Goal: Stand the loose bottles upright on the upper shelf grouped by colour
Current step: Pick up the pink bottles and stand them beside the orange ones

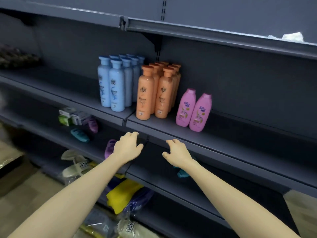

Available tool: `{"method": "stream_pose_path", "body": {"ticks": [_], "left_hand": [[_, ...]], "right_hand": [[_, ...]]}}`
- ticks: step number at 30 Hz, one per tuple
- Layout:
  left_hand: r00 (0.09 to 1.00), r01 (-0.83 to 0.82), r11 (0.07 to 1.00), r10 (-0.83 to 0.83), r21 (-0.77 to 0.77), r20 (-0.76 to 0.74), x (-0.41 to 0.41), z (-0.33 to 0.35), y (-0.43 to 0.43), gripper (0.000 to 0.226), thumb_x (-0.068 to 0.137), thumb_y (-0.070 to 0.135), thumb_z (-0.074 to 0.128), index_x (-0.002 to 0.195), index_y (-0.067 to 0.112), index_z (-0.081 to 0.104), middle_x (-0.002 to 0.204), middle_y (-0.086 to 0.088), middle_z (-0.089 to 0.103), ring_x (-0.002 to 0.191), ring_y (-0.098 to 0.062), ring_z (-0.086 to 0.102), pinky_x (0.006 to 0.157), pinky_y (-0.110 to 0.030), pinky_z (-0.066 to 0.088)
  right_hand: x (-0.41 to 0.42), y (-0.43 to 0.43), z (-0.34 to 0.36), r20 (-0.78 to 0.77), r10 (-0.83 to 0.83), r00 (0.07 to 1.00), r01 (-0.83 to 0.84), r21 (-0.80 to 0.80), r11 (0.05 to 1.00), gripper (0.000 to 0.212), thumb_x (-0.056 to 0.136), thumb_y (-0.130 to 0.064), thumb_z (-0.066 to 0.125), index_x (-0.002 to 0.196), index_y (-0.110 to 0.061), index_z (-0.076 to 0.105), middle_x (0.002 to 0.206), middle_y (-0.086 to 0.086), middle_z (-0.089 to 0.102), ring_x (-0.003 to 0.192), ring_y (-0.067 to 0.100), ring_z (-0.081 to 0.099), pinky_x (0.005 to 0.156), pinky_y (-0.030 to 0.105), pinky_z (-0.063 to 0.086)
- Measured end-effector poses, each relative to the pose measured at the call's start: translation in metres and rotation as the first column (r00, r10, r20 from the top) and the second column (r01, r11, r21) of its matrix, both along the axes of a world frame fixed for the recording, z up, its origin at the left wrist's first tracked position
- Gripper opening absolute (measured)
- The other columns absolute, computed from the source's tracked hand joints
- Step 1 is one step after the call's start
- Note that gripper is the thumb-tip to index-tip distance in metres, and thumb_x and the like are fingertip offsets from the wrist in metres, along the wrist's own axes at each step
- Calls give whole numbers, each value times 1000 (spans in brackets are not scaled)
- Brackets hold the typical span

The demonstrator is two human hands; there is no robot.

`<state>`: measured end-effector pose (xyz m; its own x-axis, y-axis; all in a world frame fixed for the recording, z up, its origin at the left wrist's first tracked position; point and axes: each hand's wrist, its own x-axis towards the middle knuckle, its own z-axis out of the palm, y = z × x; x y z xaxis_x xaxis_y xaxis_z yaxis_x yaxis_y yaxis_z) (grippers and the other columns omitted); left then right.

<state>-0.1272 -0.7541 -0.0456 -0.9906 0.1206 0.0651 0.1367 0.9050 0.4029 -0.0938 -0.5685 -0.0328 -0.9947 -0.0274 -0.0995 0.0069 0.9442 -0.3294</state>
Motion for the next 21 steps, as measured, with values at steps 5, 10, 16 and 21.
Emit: {"method": "stream_pose_path", "body": {"ticks": [5, 10, 16, 21], "left_hand": [[986, -158, 987, 159, -22, 55, 32, -14, -50, 52, 91, 37, 49, 137, 15, 37, 134, -11, 45, 121, -32, 44, 93, -41, 41], [949, -289, 956, 293, -52, 119, 60, -29, -100, 53, 91, 39, 49, 137, 15, 36, 135, -11, 44, 123, -32, 44, 95, -43, 42], [883, -422, 903, 428, -75, 191, 84, -41, -153, 50, 92, 40, 48, 134, 16, 39, 132, -11, 46, 122, -32, 44, 95, -42, 42], [835, -497, 863, 504, -87, 223, 90, -47, -190, 48, 92, 40, 48, 132, 16, 40, 131, -11, 46, 122, -32, 44, 96, -42, 42]], "right_hand": [[3, -45, -16, 105, 144, 984, -147, 21, 989, 54, 95, -30, 47, 145, -14, 32, 149, 13, 29, 135, 35, 28, 107, 45, 34], [1, -96, -31, 155, 277, 948, -283, 18, 959, 53, 94, -29, 48, 142, -12, 35, 147, 15, 31, 133, 37, 31, 106, 46, 35], [-5, -158, -46, 189, 409, 893, -415, -12, 910, 56, 92, -30, 50, 142, -12, 34, 144, 13, 36, 130, 35, 36, 104, 44, 37], [-16, -205, -56, 210, 490, 846, -500, -8, 866, 54, 92, -30, 51, 140, -12, 37, 143, 13, 37, 130, 36, 36, 104, 44, 37]]}}
